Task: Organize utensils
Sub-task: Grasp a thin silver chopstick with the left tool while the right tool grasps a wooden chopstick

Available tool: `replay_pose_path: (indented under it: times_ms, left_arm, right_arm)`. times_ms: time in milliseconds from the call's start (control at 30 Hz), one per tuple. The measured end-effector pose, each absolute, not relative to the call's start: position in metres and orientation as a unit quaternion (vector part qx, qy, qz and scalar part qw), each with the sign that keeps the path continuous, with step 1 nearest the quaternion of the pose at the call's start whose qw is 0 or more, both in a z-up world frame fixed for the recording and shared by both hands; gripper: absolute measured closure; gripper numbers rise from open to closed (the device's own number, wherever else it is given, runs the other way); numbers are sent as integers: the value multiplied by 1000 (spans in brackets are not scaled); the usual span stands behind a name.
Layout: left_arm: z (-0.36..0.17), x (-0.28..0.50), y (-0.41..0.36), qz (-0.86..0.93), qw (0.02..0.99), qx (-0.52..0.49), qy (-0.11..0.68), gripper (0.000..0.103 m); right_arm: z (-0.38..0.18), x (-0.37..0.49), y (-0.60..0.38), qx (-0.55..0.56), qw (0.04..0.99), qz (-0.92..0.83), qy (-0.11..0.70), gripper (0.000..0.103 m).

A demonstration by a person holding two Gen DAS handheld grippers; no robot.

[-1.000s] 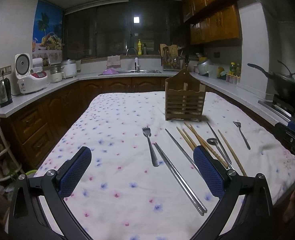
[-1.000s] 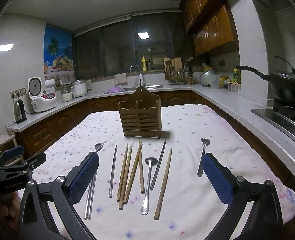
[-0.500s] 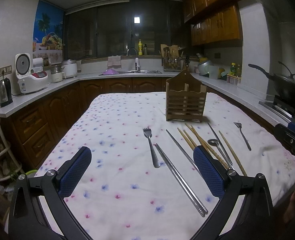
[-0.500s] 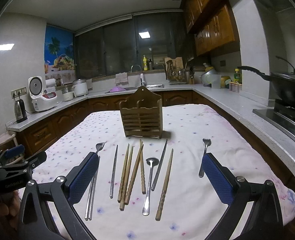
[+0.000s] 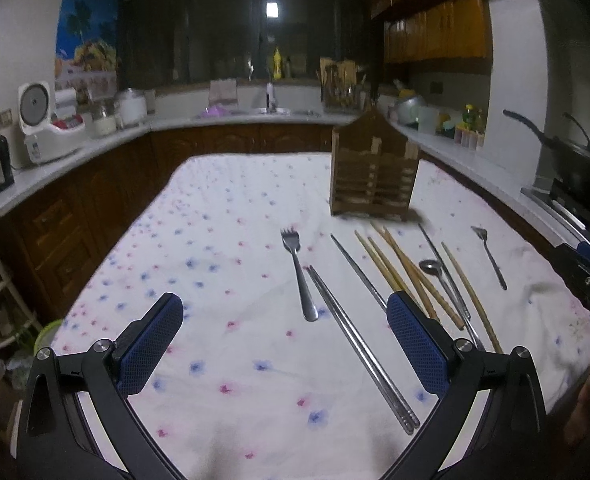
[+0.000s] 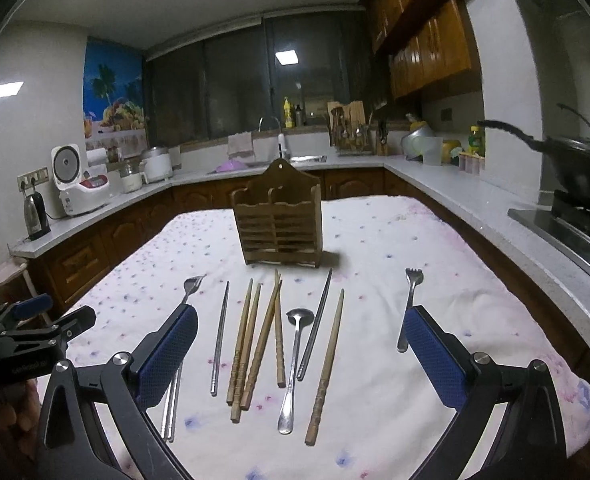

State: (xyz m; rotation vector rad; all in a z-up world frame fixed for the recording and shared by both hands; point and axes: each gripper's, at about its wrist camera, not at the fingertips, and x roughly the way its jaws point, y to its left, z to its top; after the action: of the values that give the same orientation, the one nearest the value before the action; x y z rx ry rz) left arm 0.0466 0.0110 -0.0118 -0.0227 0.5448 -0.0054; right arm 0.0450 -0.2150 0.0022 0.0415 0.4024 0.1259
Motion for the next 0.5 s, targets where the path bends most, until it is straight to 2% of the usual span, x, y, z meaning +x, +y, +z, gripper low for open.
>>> replay_pose_path:
  times_ms: [200,267,500]
  left_arm:
    - [-16,92,5,-30,947,-20,319,0]
    - [-17,109,1,-36,942,-19,334,2]
    - [-24,156,-14,-54,925,-13,375,16]
  right_arm:
    - [-5,83,-223,38,965,80,246,0]
    - [-10,101,-224,44,958,86,268,3]
    - [-25,164,-240,69,937,81,334,34]
